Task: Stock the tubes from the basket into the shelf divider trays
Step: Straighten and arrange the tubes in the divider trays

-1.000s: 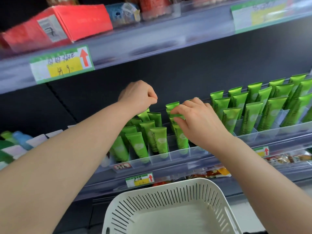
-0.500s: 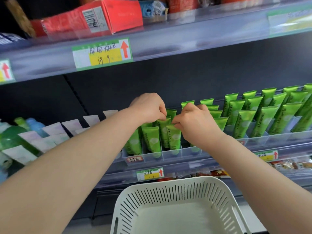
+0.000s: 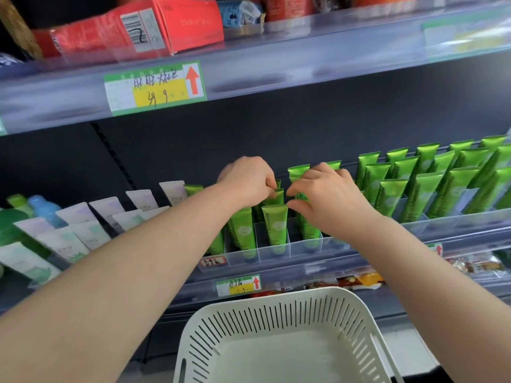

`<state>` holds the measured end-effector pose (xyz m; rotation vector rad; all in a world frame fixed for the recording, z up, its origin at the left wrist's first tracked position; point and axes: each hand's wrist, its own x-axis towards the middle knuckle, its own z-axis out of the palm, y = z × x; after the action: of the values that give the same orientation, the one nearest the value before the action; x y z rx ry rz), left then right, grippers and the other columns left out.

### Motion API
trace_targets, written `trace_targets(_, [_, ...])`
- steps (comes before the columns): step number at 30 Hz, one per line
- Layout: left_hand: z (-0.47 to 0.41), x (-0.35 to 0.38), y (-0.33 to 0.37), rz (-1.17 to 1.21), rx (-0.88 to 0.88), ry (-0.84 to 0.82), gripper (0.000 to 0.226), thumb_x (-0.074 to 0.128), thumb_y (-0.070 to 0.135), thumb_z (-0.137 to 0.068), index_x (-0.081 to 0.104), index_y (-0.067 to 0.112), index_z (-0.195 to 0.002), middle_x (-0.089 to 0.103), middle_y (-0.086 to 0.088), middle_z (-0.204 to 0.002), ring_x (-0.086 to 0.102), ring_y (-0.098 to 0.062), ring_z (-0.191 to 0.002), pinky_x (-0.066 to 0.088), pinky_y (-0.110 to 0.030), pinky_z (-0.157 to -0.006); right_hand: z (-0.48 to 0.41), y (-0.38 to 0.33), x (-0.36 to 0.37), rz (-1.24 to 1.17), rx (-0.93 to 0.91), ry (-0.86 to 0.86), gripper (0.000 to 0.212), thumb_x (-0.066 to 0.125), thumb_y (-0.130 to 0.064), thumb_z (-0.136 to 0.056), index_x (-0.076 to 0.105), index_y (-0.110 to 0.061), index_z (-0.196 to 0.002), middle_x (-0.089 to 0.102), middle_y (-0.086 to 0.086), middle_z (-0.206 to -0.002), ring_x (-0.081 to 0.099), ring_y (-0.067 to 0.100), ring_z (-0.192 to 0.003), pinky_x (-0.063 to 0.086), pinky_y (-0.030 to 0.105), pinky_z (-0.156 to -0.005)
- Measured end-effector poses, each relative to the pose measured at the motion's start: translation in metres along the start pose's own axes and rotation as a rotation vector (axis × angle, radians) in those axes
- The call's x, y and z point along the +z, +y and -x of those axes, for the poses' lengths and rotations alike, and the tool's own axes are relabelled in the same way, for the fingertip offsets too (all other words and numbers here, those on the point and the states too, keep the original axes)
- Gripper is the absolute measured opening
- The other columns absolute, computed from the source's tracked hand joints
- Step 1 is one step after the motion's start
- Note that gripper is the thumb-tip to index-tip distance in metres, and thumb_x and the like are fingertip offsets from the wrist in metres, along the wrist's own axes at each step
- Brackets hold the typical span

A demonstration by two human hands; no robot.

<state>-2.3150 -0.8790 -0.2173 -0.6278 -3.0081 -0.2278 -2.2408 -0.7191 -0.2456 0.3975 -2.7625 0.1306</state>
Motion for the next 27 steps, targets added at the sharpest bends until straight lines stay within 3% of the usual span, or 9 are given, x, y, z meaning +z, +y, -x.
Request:
trace_targets(6, [-0.011,-0.013,-0.005,0.183,-0.1,0.077,0.014,0.074,0.045,-0.079,0.076,0.031,-0.08,0.069,0.016,-0.085,0.062,-0.013,-0.086,0.051,-0.032,-0.076,-0.004,0.004,0.001,-0.021,0.025,0.047,0.028,0.042,-0.037,-0.099,0.065,-0.029,-0.113,0.061,-0.006,-0.113,0.046,0.02,-0.112,0.036,0.037,-0.082])
trace_targets(9, [-0.017,-0.019,-0.007,0.103,-0.099,0.121,0.004,0.072,0.032,-0.082,0.076,0.03,-0.083,0.07,0.017,-0.088,0.063,-0.012,-0.088,0.048,-0.029,-0.071,-0.009,0.005,0.001,-0.029,0.027,0.052,0.03,0.039,-0.037,-0.099,0.063,-0.029,-0.114,0.061,-0.005,-0.113,0.046,0.02,-0.112,0.038,0.039,-0.084])
trace_targets(15, [-0.027,-0.009,-0.003,-0.09,-0.07,0.022,0.007,0.076,0.034,-0.081,0.074,0.032,-0.088,0.07,0.013,-0.095,0.062,-0.016,-0.095,0.047,-0.03,-0.073,-0.012,0.007,0.004,-0.032,0.034,0.033,0.03,0.037,-0.031,-0.1,0.061,-0.028,-0.118,0.06,-0.005,-0.116,0.045,0.021,-0.114,0.038,0.04,-0.086])
trace_targets(27, [-0.041,-0.013,-0.009,-0.037,-0.174,0.071,0.013,0.073,0.041,-0.083,0.075,0.03,-0.09,0.07,0.009,-0.097,0.062,-0.019,-0.092,0.044,-0.029,-0.068,-0.022,0.007,0.011,-0.062,0.025,0.038,0.027,0.042,-0.023,-0.098,0.063,-0.025,-0.115,0.062,-0.004,-0.111,0.046,0.023,-0.111,0.04,0.04,-0.085])
